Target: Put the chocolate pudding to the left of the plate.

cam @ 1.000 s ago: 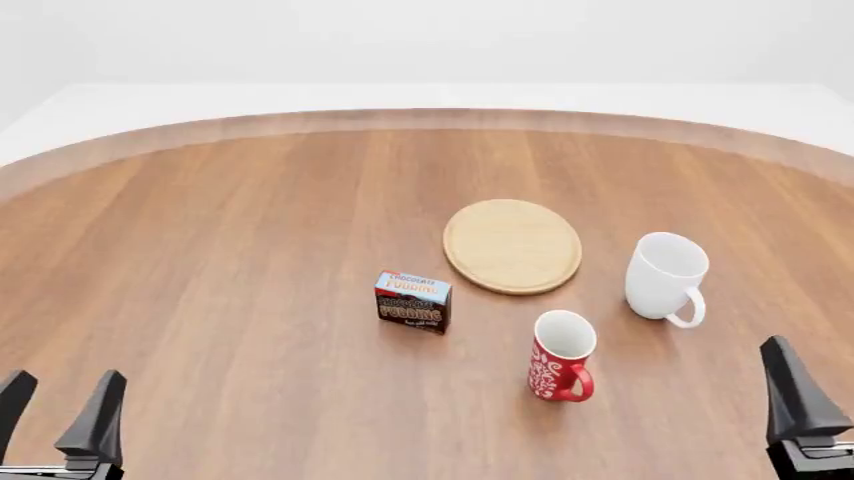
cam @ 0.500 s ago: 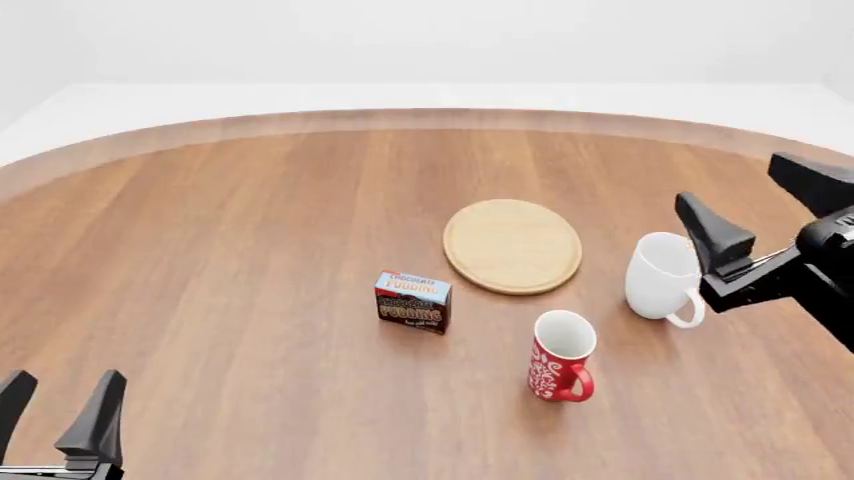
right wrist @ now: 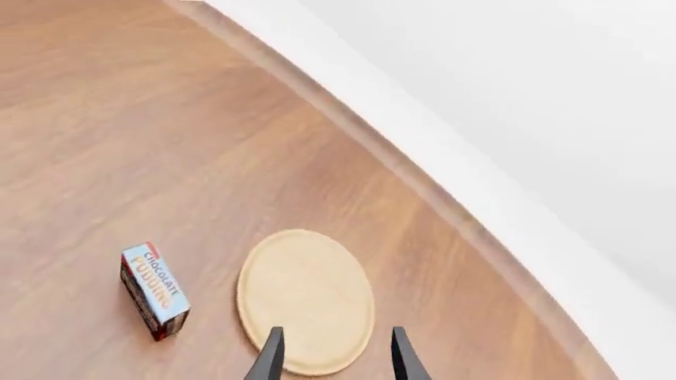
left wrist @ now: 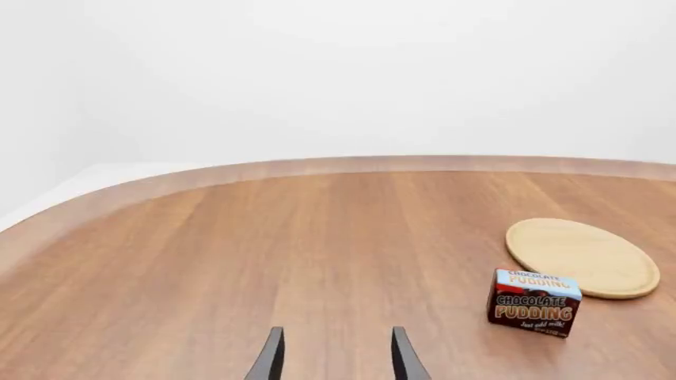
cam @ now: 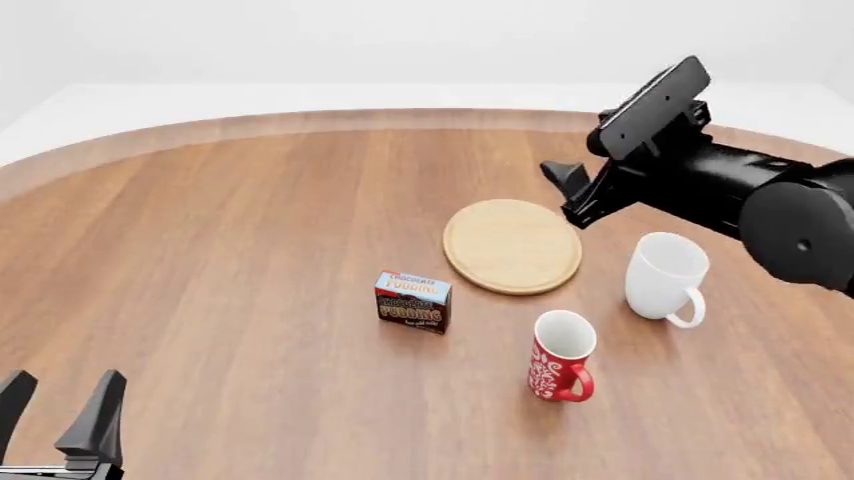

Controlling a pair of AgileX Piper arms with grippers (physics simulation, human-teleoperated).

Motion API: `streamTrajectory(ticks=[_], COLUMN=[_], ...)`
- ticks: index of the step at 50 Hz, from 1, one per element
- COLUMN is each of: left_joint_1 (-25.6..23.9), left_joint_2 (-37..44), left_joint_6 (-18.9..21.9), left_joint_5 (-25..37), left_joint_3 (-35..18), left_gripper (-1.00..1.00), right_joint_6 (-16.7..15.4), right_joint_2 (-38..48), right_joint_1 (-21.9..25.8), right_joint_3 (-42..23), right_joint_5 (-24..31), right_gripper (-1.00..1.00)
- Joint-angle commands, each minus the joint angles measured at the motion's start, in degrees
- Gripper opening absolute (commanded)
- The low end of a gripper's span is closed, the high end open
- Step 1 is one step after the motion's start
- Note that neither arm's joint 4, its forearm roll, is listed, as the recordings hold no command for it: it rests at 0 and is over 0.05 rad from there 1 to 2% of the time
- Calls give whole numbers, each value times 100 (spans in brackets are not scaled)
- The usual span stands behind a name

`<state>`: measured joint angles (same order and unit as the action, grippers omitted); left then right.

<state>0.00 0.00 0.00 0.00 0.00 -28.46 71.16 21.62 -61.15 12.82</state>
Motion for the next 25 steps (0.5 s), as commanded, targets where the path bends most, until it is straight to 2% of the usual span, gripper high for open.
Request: streamTrajectory(ticks=[1,12,22,23,25], left_joint_1=[0,0,0,0,0], left_joint_2=[0,0,0,0,0], left_joint_6=[0,0,0,0,0], left_joint_5=[0,0,0,0,0], left_joint_3=[0,0,0,0,0], left_gripper=[100,100,100,100,100], right_joint_6=[-237,-435,-489,-571,-456], right_joint_2=[1162,1859,2165,2197,2253], right_joint_1=[137,323,723,850,966], right_joint_3=[-809,-1336,-1314,-1214,-1241], right_joint_5=[471,972,1056,1038,1089], right_gripper=[100,100,100,100,100])
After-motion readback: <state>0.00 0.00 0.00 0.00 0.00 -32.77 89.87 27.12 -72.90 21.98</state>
